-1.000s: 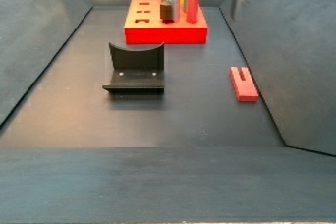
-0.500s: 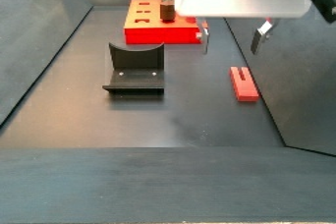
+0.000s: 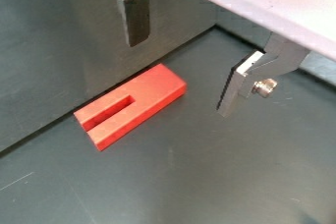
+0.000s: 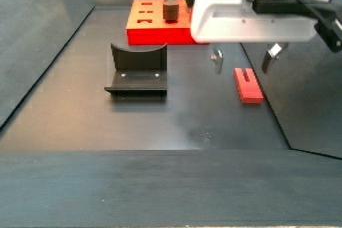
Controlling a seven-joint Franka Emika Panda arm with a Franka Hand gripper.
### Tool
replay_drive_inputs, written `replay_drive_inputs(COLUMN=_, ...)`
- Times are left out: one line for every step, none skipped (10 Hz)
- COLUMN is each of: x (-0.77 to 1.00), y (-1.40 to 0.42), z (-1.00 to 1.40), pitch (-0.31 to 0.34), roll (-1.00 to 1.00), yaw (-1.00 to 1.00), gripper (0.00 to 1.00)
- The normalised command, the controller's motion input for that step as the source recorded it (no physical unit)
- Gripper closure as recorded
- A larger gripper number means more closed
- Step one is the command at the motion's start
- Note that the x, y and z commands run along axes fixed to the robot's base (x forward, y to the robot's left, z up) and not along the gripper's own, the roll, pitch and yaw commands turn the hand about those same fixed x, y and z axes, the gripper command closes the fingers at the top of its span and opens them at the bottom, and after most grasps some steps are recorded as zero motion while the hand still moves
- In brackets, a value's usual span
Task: Pick up the double-square object. Move up. Rotate the double-square object. Place the double-square object on the fixture. Regrasp the double-square object. Move to above the board. Insert the double-square object.
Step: Pick up the double-square object.
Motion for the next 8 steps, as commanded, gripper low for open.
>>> replay_drive_inputs(x=-0.33, y=0.00, z=-1.00, pitch=-0.056, roll=0.15, yaw=0.02, gripper=0.00)
replay_drive_inputs(x=-0.33, y=0.00, z=-1.00, pitch=-0.060, roll=0.16, yaw=0.03, gripper=0.00)
replay_drive_inputs(x=-0.21, y=0.04, z=-1.00, pitch=-0.056, roll=0.14, yaw=0.08, gripper=0.00)
replay_drive_inputs(x=-0.03, y=0.07, z=-1.00, pitch=-0.044, roll=0.11, yaw=0.14, gripper=0.00)
replay_drive_inputs(x=0.00, y=0.08, z=-1.00, pitch=-0.043, roll=0.10, yaw=0.17, gripper=0.00)
replay_drive_inputs(x=0.00, y=0.11, z=-1.00, pitch=-0.034, roll=0.06, yaw=0.23, gripper=0.00)
replay_drive_inputs(x=0.07, y=0.13, z=-1.00, pitch=-0.030, roll=0.04, yaw=0.26, gripper=0.00)
replay_drive_inputs(x=0.18, y=0.13, z=-1.00, pitch=-0.021, roll=0.02, yaw=0.30, gripper=0.00)
